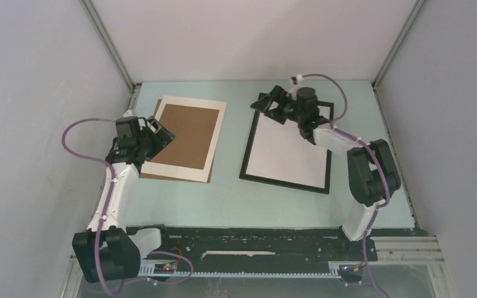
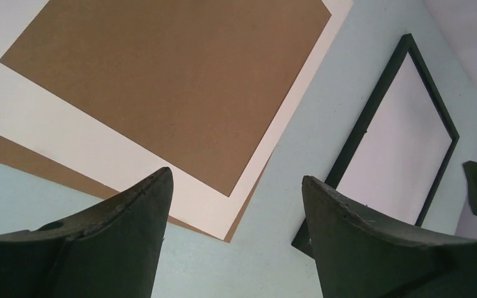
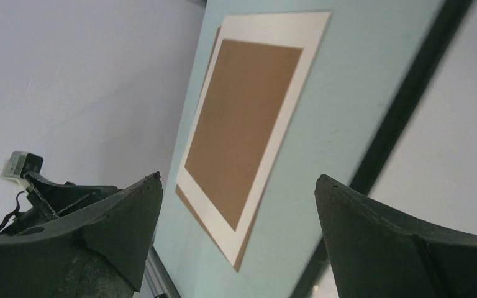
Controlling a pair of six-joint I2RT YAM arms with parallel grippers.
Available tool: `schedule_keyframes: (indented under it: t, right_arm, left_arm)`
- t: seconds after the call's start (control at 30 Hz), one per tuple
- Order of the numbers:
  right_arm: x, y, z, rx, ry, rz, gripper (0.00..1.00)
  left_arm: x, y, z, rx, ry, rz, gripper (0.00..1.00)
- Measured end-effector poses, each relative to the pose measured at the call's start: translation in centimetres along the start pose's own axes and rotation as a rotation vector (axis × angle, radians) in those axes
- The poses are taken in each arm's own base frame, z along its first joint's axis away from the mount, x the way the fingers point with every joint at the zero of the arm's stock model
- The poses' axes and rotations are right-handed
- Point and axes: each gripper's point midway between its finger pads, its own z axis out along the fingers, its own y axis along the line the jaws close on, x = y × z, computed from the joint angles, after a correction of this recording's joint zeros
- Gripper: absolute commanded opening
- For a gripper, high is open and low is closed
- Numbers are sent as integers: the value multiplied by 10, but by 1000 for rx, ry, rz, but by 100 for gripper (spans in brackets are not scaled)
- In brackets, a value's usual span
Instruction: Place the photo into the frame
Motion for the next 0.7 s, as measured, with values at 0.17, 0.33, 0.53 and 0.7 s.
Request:
schedule_keyframes:
  t: [0.17, 0.33, 0.53, 0.7]
  right_arm:
    - [64, 38, 60, -58, 147, 28, 98]
    - [130, 34, 94, -30, 307, 90, 96]
    - [147, 11, 125, 23, 394, 141, 92]
    - [140, -12, 150, 77, 410, 181, 86]
  left_arm:
    - [10, 9, 13, -8, 52, -89, 79]
    - [69, 34, 60, -29, 181, -256, 79]
    - [115, 10, 84, 6, 318, -247, 78]
    - [117, -24, 104, 85, 347, -213, 76]
